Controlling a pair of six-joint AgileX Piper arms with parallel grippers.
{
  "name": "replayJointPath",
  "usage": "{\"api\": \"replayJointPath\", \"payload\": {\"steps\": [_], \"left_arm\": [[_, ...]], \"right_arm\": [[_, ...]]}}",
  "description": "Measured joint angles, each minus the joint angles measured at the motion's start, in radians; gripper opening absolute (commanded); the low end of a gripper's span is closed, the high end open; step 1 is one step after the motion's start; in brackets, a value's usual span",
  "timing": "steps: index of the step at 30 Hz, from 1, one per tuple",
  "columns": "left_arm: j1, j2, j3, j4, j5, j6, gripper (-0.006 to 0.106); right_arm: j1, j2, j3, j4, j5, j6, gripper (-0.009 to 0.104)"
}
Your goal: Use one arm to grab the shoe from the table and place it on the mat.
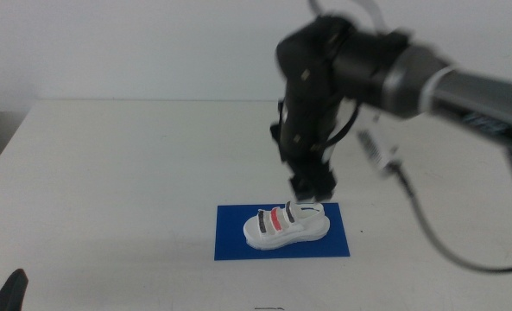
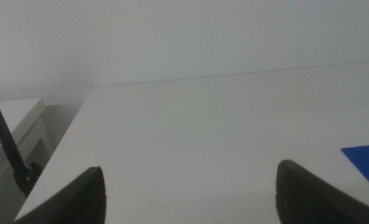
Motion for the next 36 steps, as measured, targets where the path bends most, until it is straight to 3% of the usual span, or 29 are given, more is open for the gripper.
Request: {"api": "replayJointPath", "payload": {"steps": [5, 8, 12, 16, 19, 24, 31, 36], "left_arm": [[0.000, 0.000, 0.000, 0.000, 0.000, 0.000, 0.094], [0.000, 0.000, 0.000, 0.000, 0.000, 0.000, 0.094], [0.000, 0.000, 0.000, 0.000, 0.000, 0.000, 0.094], [0.000, 0.000, 0.000, 0.000, 0.000, 0.000, 0.094], [0.000, 0.000, 0.000, 0.000, 0.000, 0.000, 0.094], [0.000, 0.000, 0.000, 0.000, 0.000, 0.000, 0.094], [0.000, 0.000, 0.000, 0.000, 0.000, 0.000, 0.094], [0.000, 0.000, 0.000, 0.000, 0.000, 0.000, 0.094]], "right_arm": [[0.000, -0.142, 0.000, -0.067, 0.010, -0.311, 0.056], [0.000, -0.227, 0.000, -0.134, 0.017, -0.687, 0.056], [0.000, -0.334, 0.000, -0.176, 0.029, -1.266, 0.056], [0.000, -0.396, 0.000, -0.186, 0.037, -1.599, 0.056], [-0.016, -0.428, 0.003, -0.158, 0.040, -1.718, 0.056], [-0.085, -0.599, 0.134, -0.116, 0.022, -1.781, 0.056], [-0.209, -1.027, 0.549, -0.088, -0.331, -1.871, 0.056], [-0.340, -1.293, 0.815, 0.001, -0.514, -1.887, 0.056]]}}
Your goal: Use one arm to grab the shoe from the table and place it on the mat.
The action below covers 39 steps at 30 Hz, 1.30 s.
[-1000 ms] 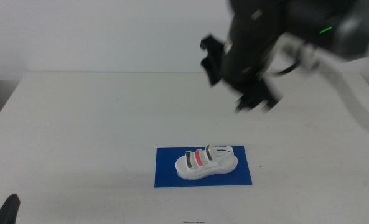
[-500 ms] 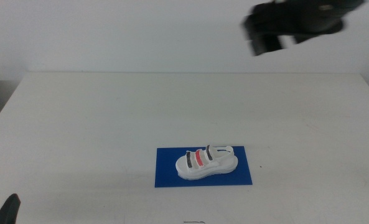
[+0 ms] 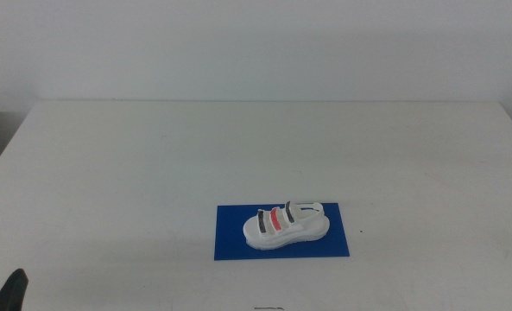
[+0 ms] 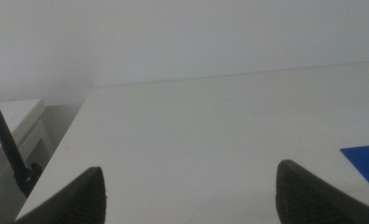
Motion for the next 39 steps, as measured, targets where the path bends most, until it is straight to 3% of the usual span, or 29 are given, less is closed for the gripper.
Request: {"api": "replayJointPath", "payload": {"steps": [4, 13, 24, 27, 32, 39], "left_arm": [[0.000, 0.000, 0.000, 0.000, 0.000, 0.000, 0.094], [0.000, 0.000, 0.000, 0.000, 0.000, 0.000, 0.094], [0.000, 0.000, 0.000, 0.000, -0.002, 0.000, 0.094], [0.000, 0.000, 0.000, 0.000, 0.000, 0.000, 0.094], [0.000, 0.000, 0.000, 0.000, 0.000, 0.000, 0.094], [0.000, 0.000, 0.000, 0.000, 0.000, 0.000, 0.094]], "right_arm": [[-0.084, -0.129, 0.187, 0.098, -0.092, -0.014, 0.056], [-0.154, -0.410, 0.549, 0.231, -0.227, -0.151, 0.056], [-0.156, -0.751, 0.797, 0.195, -0.274, -0.197, 0.057], [-0.157, -0.753, 0.801, 0.189, -0.323, -0.196, 0.067], [-0.157, -0.754, 0.807, 0.161, -0.336, -0.193, 0.094], [-0.157, -0.755, 0.810, 0.105, -0.340, -0.193, 0.094]]}}
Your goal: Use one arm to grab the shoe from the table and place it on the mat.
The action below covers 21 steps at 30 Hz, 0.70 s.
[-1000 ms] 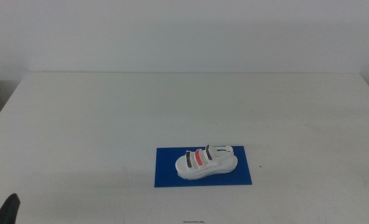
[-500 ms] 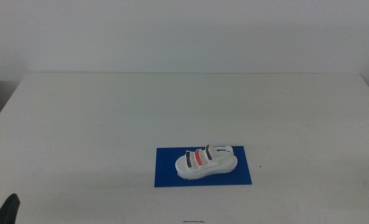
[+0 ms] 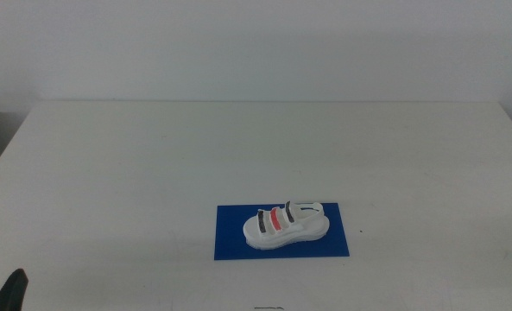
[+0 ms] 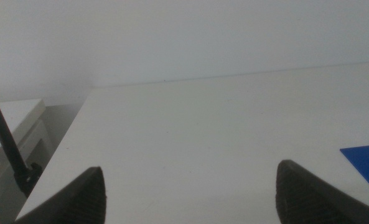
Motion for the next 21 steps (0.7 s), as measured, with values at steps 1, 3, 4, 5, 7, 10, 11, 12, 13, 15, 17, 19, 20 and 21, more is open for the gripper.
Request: {"api": "replayJointPath", "payload": {"steps": [1, 3, 4, 5, 7, 10, 11, 12, 13, 15, 17, 19, 20, 21], "left_arm": [[0.000, 0.000, 0.000, 0.000, 0.000, 0.000, 0.094], [0.000, 0.000, 0.000, 0.000, 0.000, 0.000, 0.094], [0.000, 0.000, 0.000, 0.000, 0.000, 0.000, 0.094], [0.000, 0.000, 0.000, 0.000, 0.000, 0.000, 0.094], [0.000, 0.000, 0.000, 0.000, 0.000, 0.000, 0.094], [0.000, 0.000, 0.000, 0.000, 0.000, 0.000, 0.094], [0.000, 0.000, 0.000, 0.000, 0.000, 0.000, 0.094], [0.000, 0.000, 0.000, 0.000, 0.000, 0.000, 0.094], [0.000, 0.000, 0.000, 0.000, 0.000, 0.000, 0.094], [0.000, 0.000, 0.000, 0.000, 0.000, 0.000, 0.094], [0.000, 0.000, 0.000, 0.000, 0.000, 0.000, 0.094], [0.000, 0.000, 0.000, 0.000, 0.000, 0.000, 0.094], [0.000, 0.000, 0.000, 0.000, 0.000, 0.000, 0.094], [0.000, 0.000, 0.000, 0.000, 0.000, 0.000, 0.094]], "right_arm": [[0.000, 0.000, 0.002, -0.001, -0.005, 0.000, 0.094], [0.000, -0.001, 0.020, -0.007, -0.021, 0.000, 0.094], [0.000, -0.001, 0.039, -0.009, -0.039, 0.000, 0.094], [0.000, -0.001, 0.062, -0.017, -0.063, 0.000, 0.094], [0.000, -0.001, 0.116, -0.027, -0.109, 0.000, 0.094], [0.000, -0.001, 0.195, -0.034, -0.169, 0.000, 0.094], [0.000, -0.001, 0.210, -0.034, -0.170, 0.000, 0.094], [0.000, -0.001, 0.218, -0.034, -0.167, 0.000, 0.094], [0.000, -0.001, 0.221, -0.034, -0.166, 0.000, 0.094], [0.000, -0.001, 0.222, -0.034, -0.171, 0.000, 0.094], [0.000, -0.001, 0.222, -0.034, -0.180, 0.000, 0.094], [-0.001, -0.001, 0.222, -0.037, -0.186, 0.000, 0.094], [-0.001, -0.001, 0.222, -0.038, -0.186, 0.000, 0.094], [-0.001, -0.001, 0.222, -0.040, -0.186, 0.000, 0.094]]}}
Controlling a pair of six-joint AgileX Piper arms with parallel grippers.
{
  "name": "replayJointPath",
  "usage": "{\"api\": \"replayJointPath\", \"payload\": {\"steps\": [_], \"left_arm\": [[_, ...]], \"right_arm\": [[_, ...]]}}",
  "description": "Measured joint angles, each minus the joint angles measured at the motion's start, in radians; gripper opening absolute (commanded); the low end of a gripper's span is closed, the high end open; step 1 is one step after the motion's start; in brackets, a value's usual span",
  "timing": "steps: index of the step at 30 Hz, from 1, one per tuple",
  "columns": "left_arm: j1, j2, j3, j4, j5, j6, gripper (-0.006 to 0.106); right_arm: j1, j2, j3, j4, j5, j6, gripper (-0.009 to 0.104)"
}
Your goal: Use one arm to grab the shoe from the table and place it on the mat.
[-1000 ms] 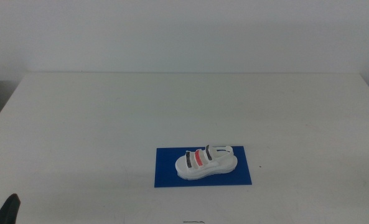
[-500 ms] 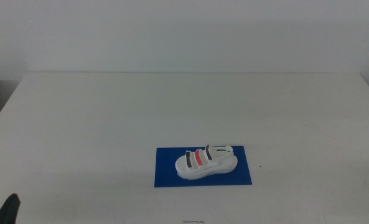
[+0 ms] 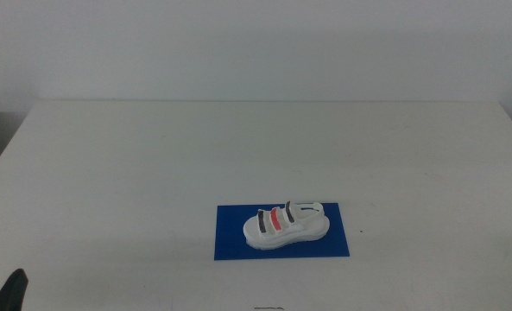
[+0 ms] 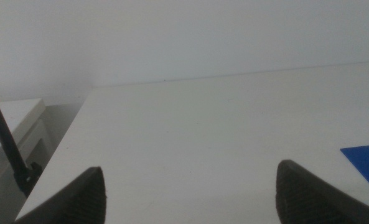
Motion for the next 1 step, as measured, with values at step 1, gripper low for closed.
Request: {"api": "replayJointPath", "payload": {"steps": [1], "left_arm": [[0.000, 0.000, 0.000, 0.000, 0.000, 0.000, 0.094]], "right_arm": [[0.000, 0.000, 0.000, -0.001, 0.000, 0.000, 0.094]]}}
